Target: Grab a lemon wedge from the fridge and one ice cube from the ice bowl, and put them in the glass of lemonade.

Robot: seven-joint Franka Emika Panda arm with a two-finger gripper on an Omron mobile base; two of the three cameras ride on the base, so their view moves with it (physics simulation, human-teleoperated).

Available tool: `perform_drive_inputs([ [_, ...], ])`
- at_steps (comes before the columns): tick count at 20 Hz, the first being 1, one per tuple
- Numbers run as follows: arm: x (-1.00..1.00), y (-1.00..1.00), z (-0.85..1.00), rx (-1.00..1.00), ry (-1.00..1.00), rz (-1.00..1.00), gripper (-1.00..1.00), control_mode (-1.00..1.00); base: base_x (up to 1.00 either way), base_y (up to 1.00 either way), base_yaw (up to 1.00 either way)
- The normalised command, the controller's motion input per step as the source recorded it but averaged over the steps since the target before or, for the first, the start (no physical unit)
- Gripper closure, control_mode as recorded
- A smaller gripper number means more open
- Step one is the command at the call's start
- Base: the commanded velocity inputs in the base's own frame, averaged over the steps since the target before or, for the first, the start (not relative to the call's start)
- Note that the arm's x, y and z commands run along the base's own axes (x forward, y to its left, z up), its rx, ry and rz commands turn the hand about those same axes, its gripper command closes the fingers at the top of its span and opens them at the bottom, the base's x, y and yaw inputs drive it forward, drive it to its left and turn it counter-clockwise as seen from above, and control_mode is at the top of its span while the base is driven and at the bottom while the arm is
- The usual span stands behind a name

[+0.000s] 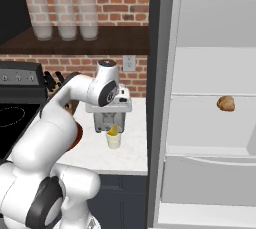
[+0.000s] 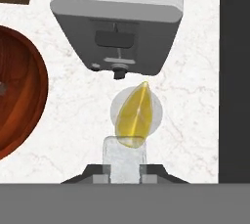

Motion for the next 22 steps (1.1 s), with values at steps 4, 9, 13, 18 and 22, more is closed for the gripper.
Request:
perform_drive_inputs([
  [4, 0.13, 0.19, -0.03, -0.03, 0.0, 0.0, 1.0, -1.0, 0.0, 0.0, 0.0],
  [9, 0.0, 0.02, 0.0, 0.0, 0.0, 0.0, 1.0, -1.0, 0.0, 0.0, 0.0],
  [13, 0.0, 0.0, -0.14, 0.0, 0.0, 0.0, 1.0, -1.0, 0.0, 0.0, 0.0],
  [18, 0.0, 0.0, -0.24, 0.0, 0.0, 0.0, 1.0, -1.0, 0.0, 0.0, 0.0],
  [22, 0.0, 0.0, -0.1, 0.0, 0.0, 0.0, 1.0, -1.0, 0.0, 0.0, 0.0],
])
